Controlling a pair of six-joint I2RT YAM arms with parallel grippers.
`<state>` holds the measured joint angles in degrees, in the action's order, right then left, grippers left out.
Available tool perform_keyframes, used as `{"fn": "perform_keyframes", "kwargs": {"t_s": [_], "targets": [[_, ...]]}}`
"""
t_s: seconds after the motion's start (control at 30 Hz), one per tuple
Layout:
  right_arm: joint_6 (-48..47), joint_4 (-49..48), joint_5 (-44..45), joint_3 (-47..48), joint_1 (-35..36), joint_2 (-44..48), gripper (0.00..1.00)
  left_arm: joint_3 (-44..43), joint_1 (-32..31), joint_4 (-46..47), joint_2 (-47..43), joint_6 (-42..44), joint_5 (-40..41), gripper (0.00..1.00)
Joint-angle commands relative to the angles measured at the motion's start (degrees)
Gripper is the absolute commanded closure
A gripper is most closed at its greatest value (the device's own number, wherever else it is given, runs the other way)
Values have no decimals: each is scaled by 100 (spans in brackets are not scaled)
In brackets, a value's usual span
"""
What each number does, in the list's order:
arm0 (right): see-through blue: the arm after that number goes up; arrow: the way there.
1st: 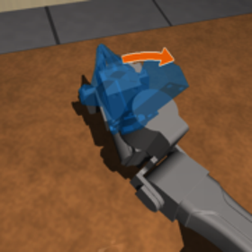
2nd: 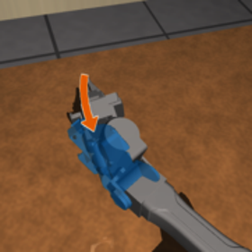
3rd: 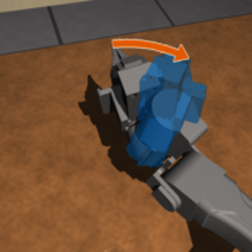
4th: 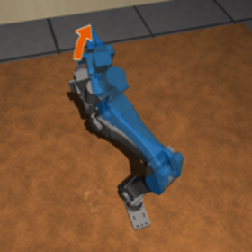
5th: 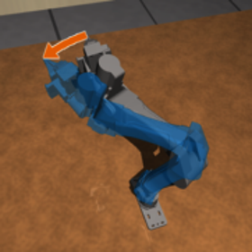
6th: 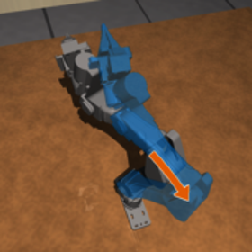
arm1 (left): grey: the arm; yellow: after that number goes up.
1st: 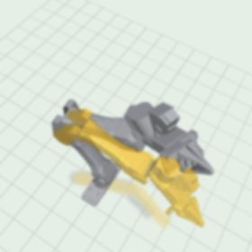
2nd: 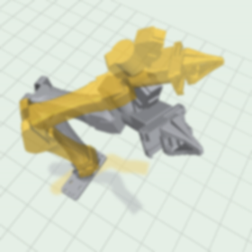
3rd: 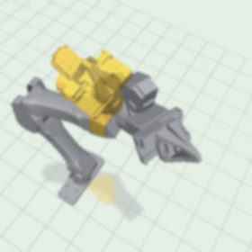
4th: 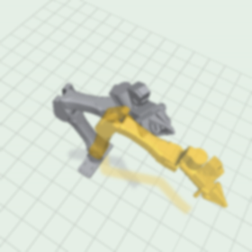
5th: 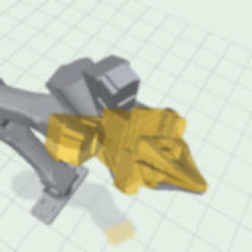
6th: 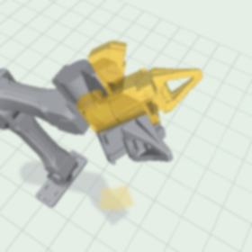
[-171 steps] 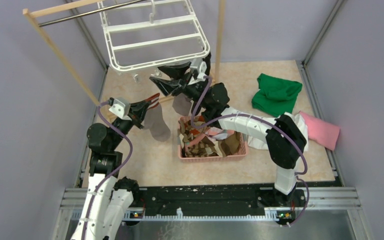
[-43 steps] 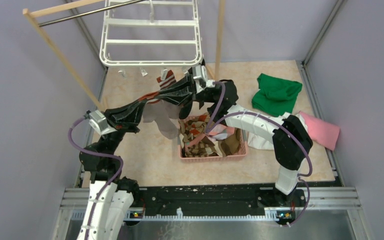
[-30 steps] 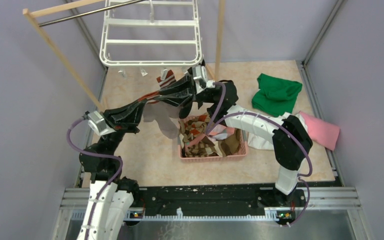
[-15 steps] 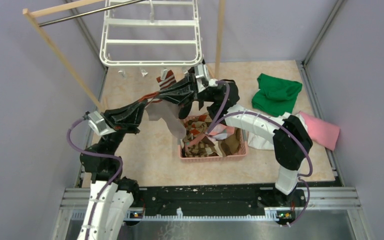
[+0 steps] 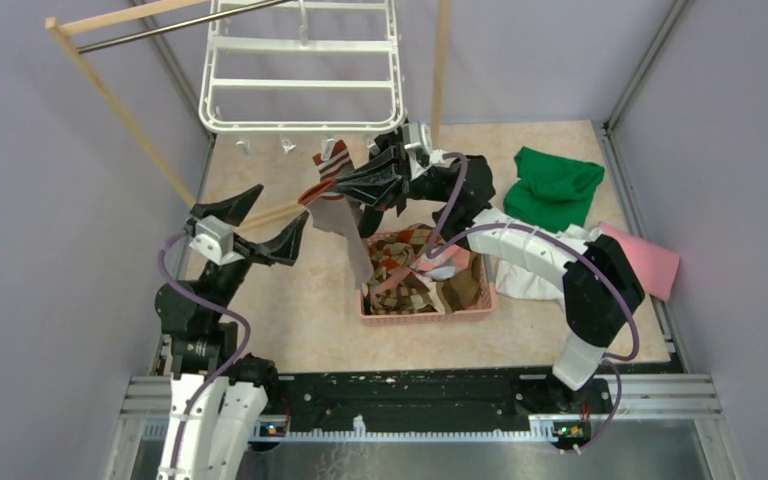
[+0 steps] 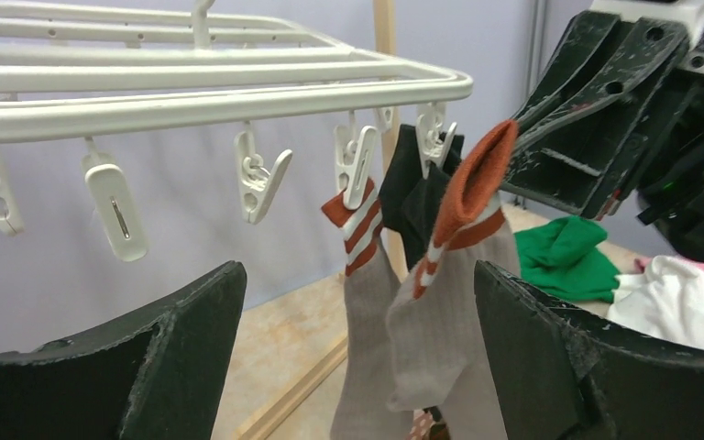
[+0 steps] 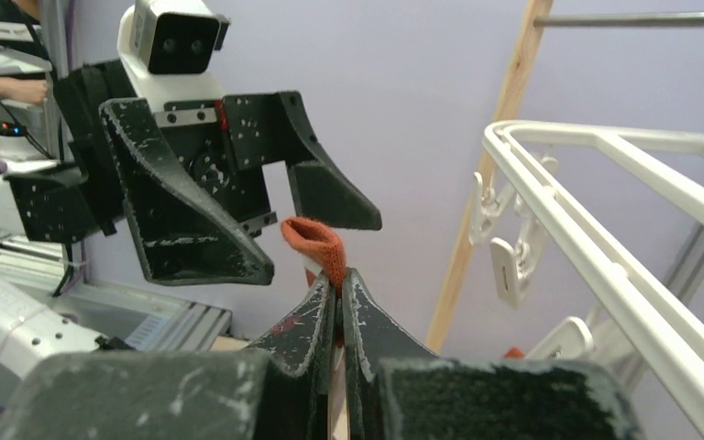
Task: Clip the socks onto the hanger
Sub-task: Adjust the sock.
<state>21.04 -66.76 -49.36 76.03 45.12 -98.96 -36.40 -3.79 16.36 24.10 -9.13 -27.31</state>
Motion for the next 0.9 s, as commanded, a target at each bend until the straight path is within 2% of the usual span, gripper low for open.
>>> {"fn": "perform_keyframes", "kwargs": {"t_s": [0.0,0.2,0.33,0.4,0.47,0.53,0.63,0.87], "targets": [[-351,415,44,-108,-70,401,100,-560,-2,-455,475,656,-129,1],[-607,703,186,-148,-82,402,100,-1641,22,-1039,1597,855,-1314,1],[-673,816,298,-229,-104,436,100,-1799,220,-1086,1785,860,-1895,1],[-682,858,307,-292,-150,458,100,-1827,581,-993,1979,721,-2445,2],[-693,904,306,-368,-207,497,100,-1683,1091,-456,2103,313,-3164,3],[-757,925,282,-473,-277,571,100,-1378,1715,617,2065,-332,-3514,3],[-905,968,233,-660,-356,703,100,-1133,2293,1576,2099,-967,-3831,3],[-900,757,197,-811,-369,728,100,-894,2443,3670,2604,-2175,-3790,8]]}}
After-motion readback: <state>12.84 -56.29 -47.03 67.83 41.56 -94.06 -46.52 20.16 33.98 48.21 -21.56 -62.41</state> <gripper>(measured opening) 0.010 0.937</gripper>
